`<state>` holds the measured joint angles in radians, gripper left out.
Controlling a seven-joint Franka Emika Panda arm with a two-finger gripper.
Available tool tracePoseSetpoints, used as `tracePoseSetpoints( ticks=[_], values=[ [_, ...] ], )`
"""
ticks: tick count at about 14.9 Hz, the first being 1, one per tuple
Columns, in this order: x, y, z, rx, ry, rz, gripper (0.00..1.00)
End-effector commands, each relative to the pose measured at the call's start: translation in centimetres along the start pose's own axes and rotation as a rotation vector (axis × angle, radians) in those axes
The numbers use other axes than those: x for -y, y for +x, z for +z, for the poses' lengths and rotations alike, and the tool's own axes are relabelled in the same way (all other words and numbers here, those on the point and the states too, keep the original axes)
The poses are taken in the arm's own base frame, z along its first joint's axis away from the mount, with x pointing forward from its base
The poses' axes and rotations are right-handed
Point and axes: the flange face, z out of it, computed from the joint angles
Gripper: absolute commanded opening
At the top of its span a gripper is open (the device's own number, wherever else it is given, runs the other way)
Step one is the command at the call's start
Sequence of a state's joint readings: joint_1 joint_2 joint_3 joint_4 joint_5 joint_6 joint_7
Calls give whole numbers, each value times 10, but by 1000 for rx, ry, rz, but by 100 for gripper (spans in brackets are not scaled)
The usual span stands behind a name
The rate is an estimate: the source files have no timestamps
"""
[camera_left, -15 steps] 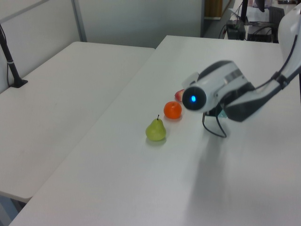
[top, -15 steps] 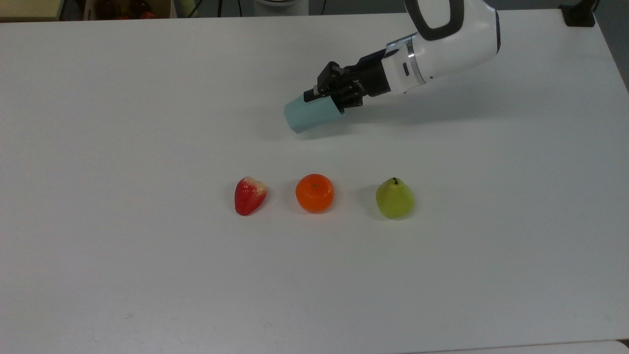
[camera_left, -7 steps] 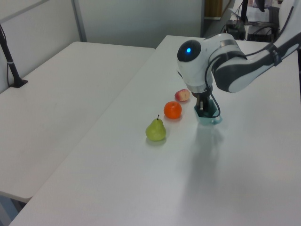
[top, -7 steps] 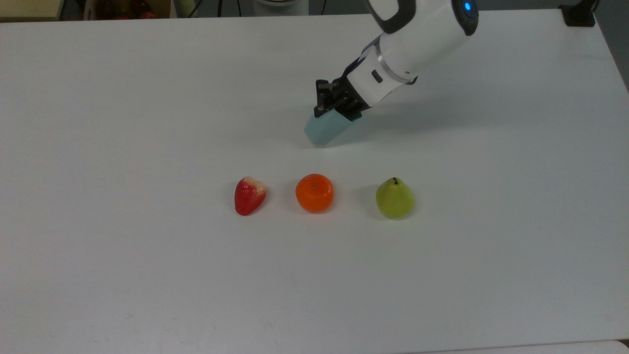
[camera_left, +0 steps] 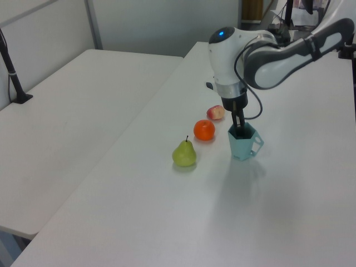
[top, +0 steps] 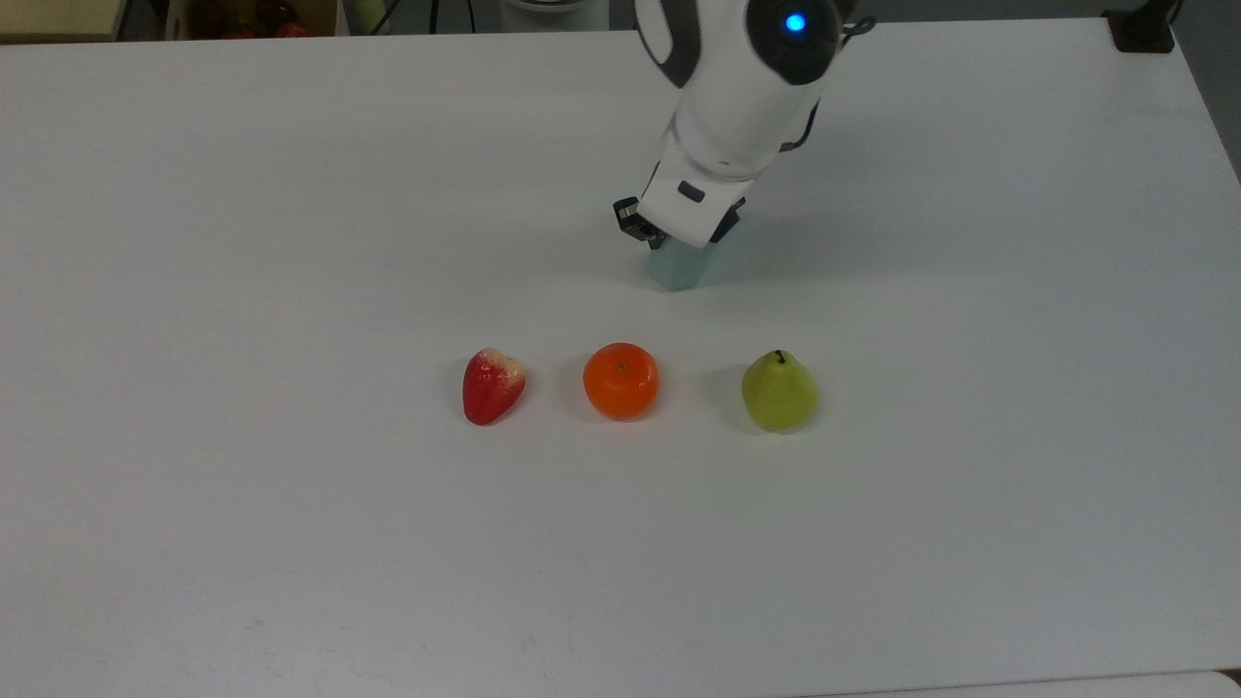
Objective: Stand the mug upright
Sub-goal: 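Rotate the held mug upward so its base rests on the table, then open the gripper and release the upright mug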
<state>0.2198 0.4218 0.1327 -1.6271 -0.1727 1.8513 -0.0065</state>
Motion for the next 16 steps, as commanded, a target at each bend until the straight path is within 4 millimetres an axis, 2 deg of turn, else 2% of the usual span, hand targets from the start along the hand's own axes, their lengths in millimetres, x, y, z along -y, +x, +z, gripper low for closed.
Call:
tracePoseSetpoints(
  ticks=[1,2,3,4,5,6,7,8,9,13,16],
  values=[
    [-21,-6,0,-24,87,-140,0],
    [-24,-6,2,-22,88,-136,4],
    [-26,-7,1,-20,88,-133,24],
    [-30,-8,1,-15,87,-124,52],
    [-33,-9,0,-14,76,-124,55],
    [-34,-9,-1,-14,73,-119,70],
    [-35,-10,-1,-9,73,-118,72],
    [-36,-11,-3,-4,71,-115,81],
    [-40,-14,-8,-2,69,-91,100],
    [-84,-49,-67,-53,32,78,100],
    [-109,-69,-97,-99,27,304,100]
  ],
)
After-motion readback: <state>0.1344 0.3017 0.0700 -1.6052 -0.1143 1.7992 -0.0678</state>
